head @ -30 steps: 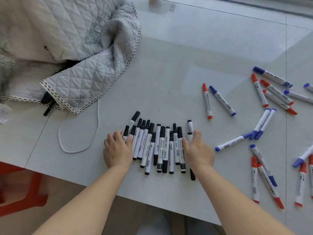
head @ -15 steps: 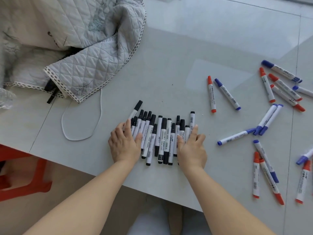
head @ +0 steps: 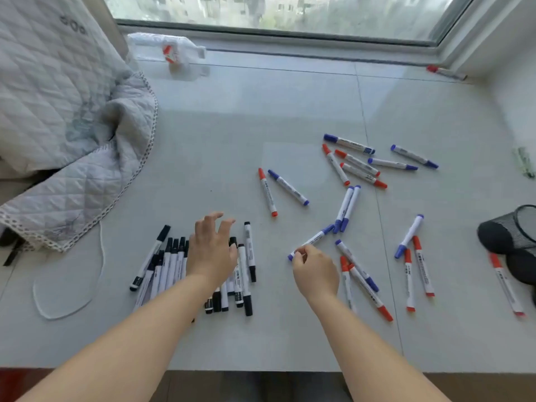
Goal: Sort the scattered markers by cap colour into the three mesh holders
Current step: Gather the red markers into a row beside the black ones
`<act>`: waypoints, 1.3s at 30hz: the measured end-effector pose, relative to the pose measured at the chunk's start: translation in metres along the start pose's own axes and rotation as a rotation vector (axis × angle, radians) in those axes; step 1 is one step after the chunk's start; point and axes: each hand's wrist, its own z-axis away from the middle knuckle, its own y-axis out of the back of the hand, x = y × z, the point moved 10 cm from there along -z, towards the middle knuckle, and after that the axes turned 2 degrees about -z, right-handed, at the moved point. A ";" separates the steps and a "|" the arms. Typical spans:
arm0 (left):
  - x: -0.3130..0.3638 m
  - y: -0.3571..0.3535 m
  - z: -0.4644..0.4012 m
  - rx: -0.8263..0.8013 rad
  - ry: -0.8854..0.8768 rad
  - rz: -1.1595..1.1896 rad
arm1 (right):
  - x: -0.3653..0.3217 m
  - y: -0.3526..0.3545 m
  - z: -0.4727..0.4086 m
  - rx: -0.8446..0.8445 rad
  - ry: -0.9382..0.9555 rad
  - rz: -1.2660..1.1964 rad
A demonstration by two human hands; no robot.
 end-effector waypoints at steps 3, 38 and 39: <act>0.067 0.005 -0.026 -0.039 -0.101 0.017 | 0.035 0.056 -0.023 0.070 -0.066 -0.049; 0.284 -0.109 -0.203 0.058 0.497 0.287 | 0.245 0.212 -0.163 0.298 -0.030 -0.307; 0.283 -0.109 -0.203 0.064 0.500 0.299 | 0.258 0.219 -0.150 0.368 -0.038 -0.254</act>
